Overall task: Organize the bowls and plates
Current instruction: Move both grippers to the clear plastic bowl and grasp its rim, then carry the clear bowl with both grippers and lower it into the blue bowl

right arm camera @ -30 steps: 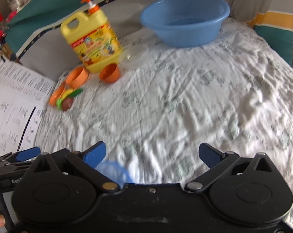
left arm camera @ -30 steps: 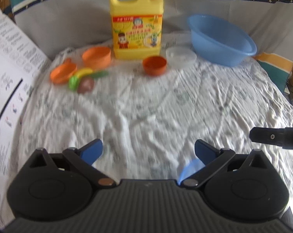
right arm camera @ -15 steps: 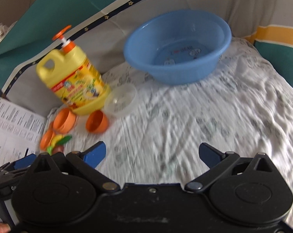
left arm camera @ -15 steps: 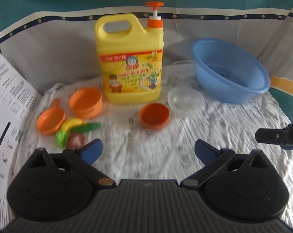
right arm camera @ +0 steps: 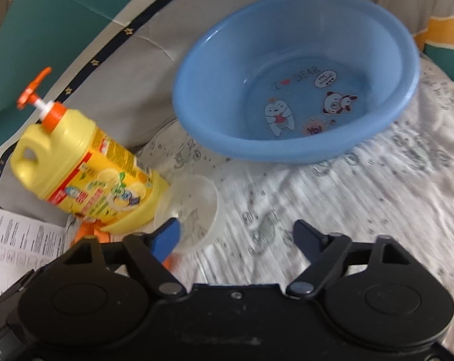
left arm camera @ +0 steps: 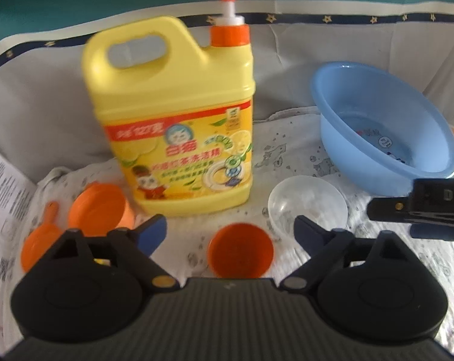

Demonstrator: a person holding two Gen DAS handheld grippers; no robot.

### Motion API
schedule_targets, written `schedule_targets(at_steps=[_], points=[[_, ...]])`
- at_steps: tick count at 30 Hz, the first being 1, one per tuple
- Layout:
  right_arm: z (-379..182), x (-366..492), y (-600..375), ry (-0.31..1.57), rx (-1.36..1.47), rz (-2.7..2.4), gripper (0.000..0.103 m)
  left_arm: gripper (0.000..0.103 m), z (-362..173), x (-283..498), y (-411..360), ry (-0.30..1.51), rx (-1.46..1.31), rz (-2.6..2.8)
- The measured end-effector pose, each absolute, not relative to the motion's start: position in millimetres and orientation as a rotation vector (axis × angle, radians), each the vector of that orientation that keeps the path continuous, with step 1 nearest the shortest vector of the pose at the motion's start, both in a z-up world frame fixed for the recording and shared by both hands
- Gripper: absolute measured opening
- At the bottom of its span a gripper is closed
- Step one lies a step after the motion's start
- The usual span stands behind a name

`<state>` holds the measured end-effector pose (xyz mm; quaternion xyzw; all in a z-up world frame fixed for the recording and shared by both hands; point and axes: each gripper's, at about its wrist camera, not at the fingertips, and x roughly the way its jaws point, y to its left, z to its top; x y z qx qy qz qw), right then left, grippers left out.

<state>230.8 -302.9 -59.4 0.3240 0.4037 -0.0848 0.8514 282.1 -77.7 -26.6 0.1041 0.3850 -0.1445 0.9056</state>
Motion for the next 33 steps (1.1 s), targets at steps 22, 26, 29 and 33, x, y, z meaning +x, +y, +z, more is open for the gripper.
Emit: schedule_targets(at_steps=[22, 26, 29, 33], points=[[-94.7, 273.8, -297.5, 0.846, 0.712, -0.095, 0.009, 0.023, -73.5, 324.4, -128.8, 0.928, 0.240, -0.439], [-89.5, 266.9, -299.6, 0.838, 0.704, -0.095, 0.009, 0.021, -69.2, 321.1, -126.6, 0.940, 0.209, -0.447], [-81.3, 257.4, -300.6, 0.831, 0.697, -0.094, 0.009, 0.021, -63.0, 311.5, -126.4, 0.936, 0.209, -0.447], [-69.3, 242.7, -295.9, 0.822, 0.671, -0.091, 0.009, 0.021, -52.5, 293.4, -122.1, 0.934, 0.199, -0.444]])
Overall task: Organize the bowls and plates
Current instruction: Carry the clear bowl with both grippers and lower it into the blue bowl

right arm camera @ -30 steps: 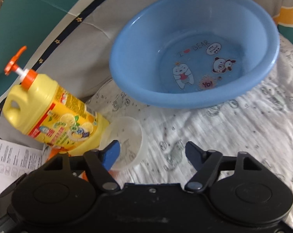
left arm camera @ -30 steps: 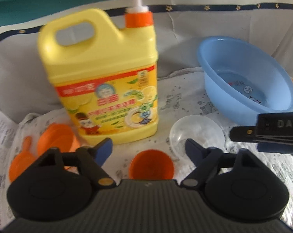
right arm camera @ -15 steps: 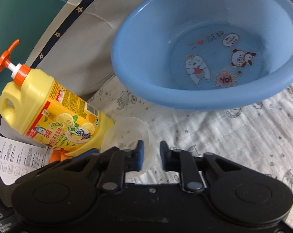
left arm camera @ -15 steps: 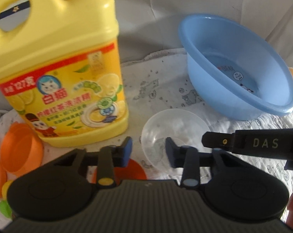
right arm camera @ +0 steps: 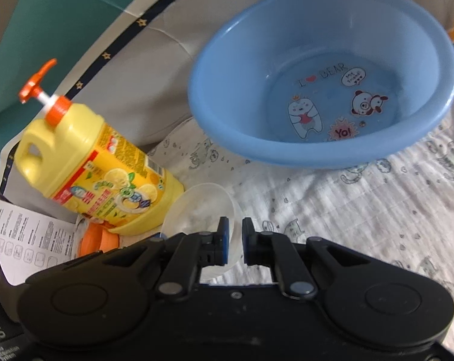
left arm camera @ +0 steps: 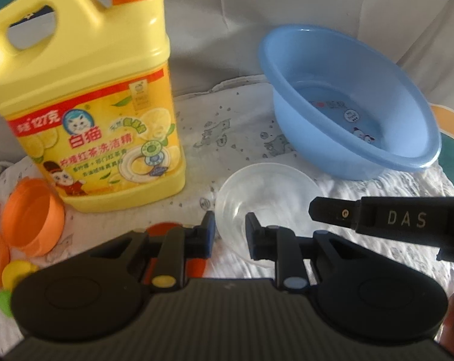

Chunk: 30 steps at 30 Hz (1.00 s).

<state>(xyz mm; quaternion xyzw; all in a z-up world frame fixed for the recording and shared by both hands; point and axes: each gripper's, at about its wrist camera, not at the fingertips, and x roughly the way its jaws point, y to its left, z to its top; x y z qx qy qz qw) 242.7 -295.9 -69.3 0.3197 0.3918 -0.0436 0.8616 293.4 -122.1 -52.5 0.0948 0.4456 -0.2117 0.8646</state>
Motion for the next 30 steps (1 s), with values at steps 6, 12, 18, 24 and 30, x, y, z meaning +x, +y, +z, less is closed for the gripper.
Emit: schedule_targets(at_steps=[6, 12, 18, 24, 30], points=[[-53.6, 213.4, -281.0, 0.828, 0.608, -0.080, 0.009, 0.021, -38.6, 261.6, -112.2, 0.946, 0.186, -0.426], [-43.2, 177.0, -262.1, 0.852, 0.564, -0.055, 0.009, 0.021, -21.2, 221.6, -89.4, 0.957, 0.156, -0.406], [-31.4, 135.8, -239.8, 0.869, 0.527, -0.020, 0.009, 0.021, -6.5, 178.6, -67.2, 0.966, 0.126, -0.386], [-18.7, 91.2, -220.9, 0.884, 0.502, 0.014, 0.009, 0.021, 5.6, 130.2, -49.2, 0.969, 0.115, -0.375], [-14.0, 48.9, -211.2, 0.891, 0.481, 0.041, 0.009, 0.021, 9.1, 84.4, -33.9, 0.981, 0.089, -0.373]])
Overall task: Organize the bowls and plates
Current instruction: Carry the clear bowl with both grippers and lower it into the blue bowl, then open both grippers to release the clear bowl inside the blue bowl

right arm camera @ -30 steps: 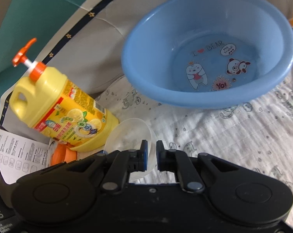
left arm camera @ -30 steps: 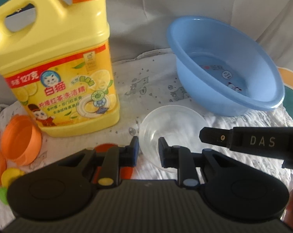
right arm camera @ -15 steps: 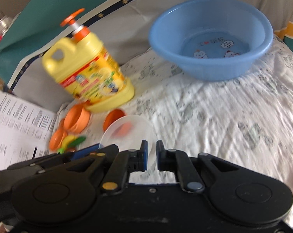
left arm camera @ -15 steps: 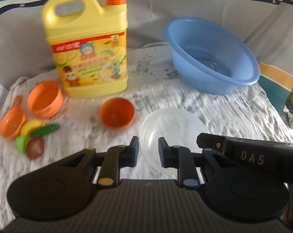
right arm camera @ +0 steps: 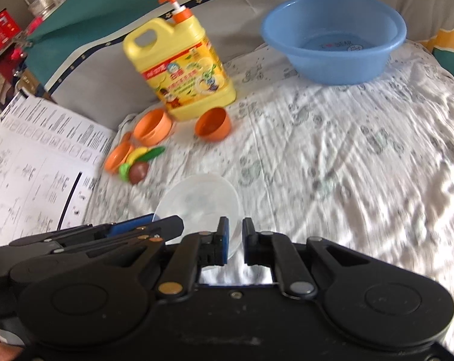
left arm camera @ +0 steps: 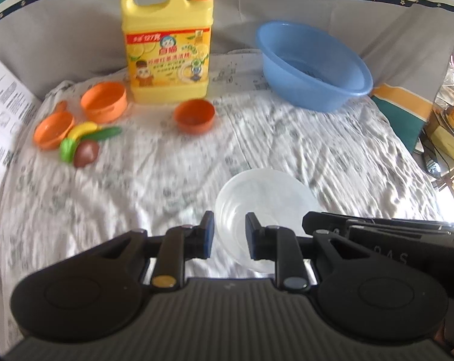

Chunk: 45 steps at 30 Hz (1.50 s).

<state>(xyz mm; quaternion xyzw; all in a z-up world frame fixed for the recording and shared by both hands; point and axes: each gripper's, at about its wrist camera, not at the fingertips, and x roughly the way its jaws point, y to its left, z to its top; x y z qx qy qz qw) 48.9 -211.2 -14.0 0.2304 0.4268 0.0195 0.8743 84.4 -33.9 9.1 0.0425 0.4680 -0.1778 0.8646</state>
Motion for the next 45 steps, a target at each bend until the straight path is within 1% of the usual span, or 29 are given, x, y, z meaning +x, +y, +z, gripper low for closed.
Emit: schedule_targets(at_steps=[10, 16, 25, 37, 39, 41, 43, 45], points=[[-15.2, -0.5, -204.5, 0.904, 0.462, 0.075, 0.009, 0.021, 7.2, 25.4, -16.8, 1.002, 0.068, -0.373], [-22.9, -15.1, -201.5, 0.933, 0.443, 0.079, 0.010, 0.022, -1.1, 8.2, -14.4, 1.027, 0.057, -0.374], [-34.7, -19.1, -199.4, 0.990, 0.431, 0.078, 0.011, 0.022, -22.1, 1.3, -15.3, 1.084, 0.063, -0.377], [-43.4, -14.7, -198.2, 1.011, 0.438, 0.079, 0.013, 0.024, -28.8, 4.8, -18.5, 1.088, 0.085, -0.378], [-44.0, -14.1, -198.2, 1.012, 0.441, 0.080, 0.013, 0.027, -28.9, 5.1, -18.3, 1.086, 0.084, -0.381], [-44.3, -14.0, -198.9, 1.012, 0.449, 0.084, 0.017, 0.028, -27.9, 4.7, -18.3, 1.080, 0.082, -0.384], [-43.3, -14.1, -200.1, 1.007, 0.451, 0.081, 0.019, 0.032, -25.7, 4.0, -17.9, 1.067, 0.089, -0.371], [-40.6, -15.2, -202.1, 0.994, 0.456, 0.075, 0.022, 0.042, -22.2, 3.2, -15.8, 1.054, 0.089, -0.353]])
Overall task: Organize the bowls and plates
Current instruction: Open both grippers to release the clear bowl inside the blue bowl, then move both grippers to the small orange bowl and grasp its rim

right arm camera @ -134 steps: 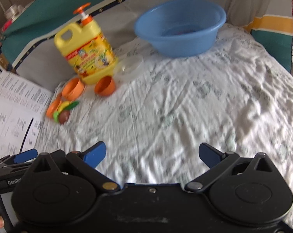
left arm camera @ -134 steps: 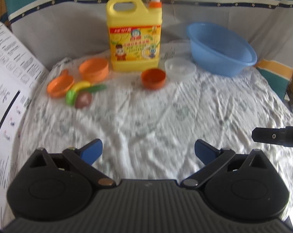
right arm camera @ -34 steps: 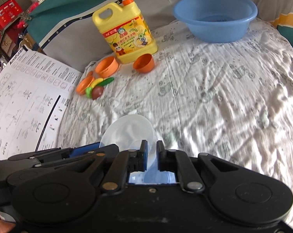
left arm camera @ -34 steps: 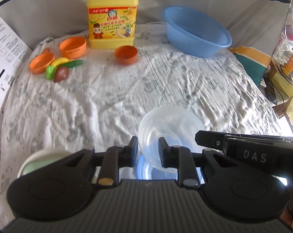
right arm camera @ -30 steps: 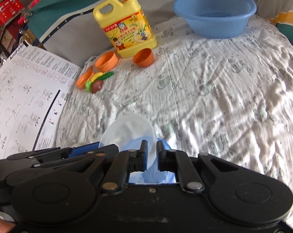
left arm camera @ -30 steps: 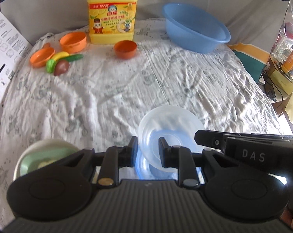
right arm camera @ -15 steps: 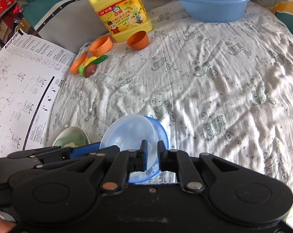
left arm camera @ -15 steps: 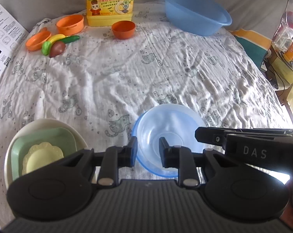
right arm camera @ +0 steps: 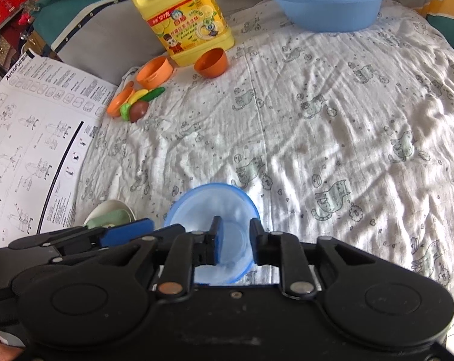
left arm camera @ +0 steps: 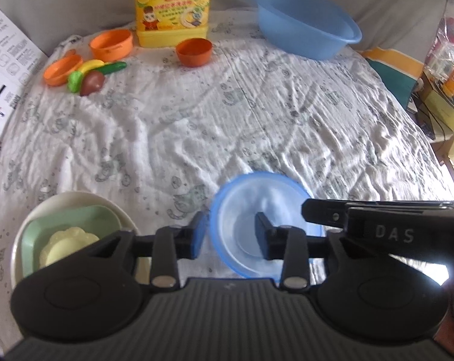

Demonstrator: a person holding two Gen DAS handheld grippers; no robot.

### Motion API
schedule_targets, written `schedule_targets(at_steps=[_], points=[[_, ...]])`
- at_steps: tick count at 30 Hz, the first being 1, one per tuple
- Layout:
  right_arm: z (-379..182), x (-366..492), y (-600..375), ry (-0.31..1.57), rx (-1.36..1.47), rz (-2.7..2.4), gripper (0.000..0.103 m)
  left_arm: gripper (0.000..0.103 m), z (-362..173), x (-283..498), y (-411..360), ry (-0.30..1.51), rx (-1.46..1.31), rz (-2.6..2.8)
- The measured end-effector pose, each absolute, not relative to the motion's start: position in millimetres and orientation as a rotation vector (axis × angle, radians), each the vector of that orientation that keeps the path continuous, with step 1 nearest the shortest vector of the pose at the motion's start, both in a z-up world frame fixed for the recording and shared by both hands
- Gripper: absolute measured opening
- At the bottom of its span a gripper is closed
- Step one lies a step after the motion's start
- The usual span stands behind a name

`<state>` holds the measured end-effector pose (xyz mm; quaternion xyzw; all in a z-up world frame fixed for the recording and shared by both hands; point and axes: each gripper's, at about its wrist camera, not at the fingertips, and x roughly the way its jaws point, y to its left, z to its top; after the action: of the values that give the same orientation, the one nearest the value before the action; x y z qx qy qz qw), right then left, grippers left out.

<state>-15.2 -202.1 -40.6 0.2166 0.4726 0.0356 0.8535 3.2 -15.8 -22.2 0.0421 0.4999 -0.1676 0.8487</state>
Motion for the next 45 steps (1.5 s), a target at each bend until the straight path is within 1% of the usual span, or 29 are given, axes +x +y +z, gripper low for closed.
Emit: schedule_targets(at_steps=[1, 3, 4, 5, 6, 7, 8, 15, 27, 35, 45], points=[[-38.6, -16.2, -203.6, 0.985, 0.458, 0.072, 0.025, 0.046, -19.5, 2.9, -13.6, 1.044, 0.084, -0.344], [-34.1, -18.2, -206.1, 0.968, 0.462, 0.065, 0.030, 0.063, -14.4, 2.3, -8.0, 1.025, 0.074, -0.321], [-31.8, -19.3, -207.5, 0.958, 0.460, 0.056, 0.040, 0.068, -12.3, 2.1, -4.1, 1.015, 0.067, -0.304], [-30.1, -20.3, -209.7, 0.950, 0.454, 0.039, 0.060, 0.078, -10.5, 2.1, 0.6, 1.007, 0.058, -0.288], [-29.6, -21.4, -212.3, 0.941, 0.452, 0.021, 0.071, 0.090, -9.7, 2.4, 6.7, 1.002, 0.045, -0.269], [-28.5, -23.2, -215.2, 0.929, 0.454, 0.008, 0.094, 0.098, -9.8, 3.0, 12.5, 1.002, 0.031, -0.257], [-27.8, -25.3, -217.8, 0.915, 0.456, 0.003, 0.103, 0.103, -9.9, 3.2, 18.9, 0.999, 0.010, -0.254], [-36.0, -31.9, -227.3, 0.935, 0.459, -0.040, 0.103, 0.103, -15.6, 0.2, 39.0, 1.011, -0.018, -0.219], [-41.1, -24.3, -228.5, 0.958, 0.451, -0.061, 0.103, 0.103, -19.7, 7.8, 36.9, 1.019, -0.005, -0.220], [-42.0, 4.4, -229.5, 0.962, 0.439, -0.062, 0.103, 0.103, -12.9, 41.4, 37.8, 0.986, 0.032, -0.204], [-31.9, 68.9, -234.4, 0.931, 0.428, -0.044, 0.103, 0.103, -7.4, 101.0, 29.2, 0.941, 0.044, -0.202]])
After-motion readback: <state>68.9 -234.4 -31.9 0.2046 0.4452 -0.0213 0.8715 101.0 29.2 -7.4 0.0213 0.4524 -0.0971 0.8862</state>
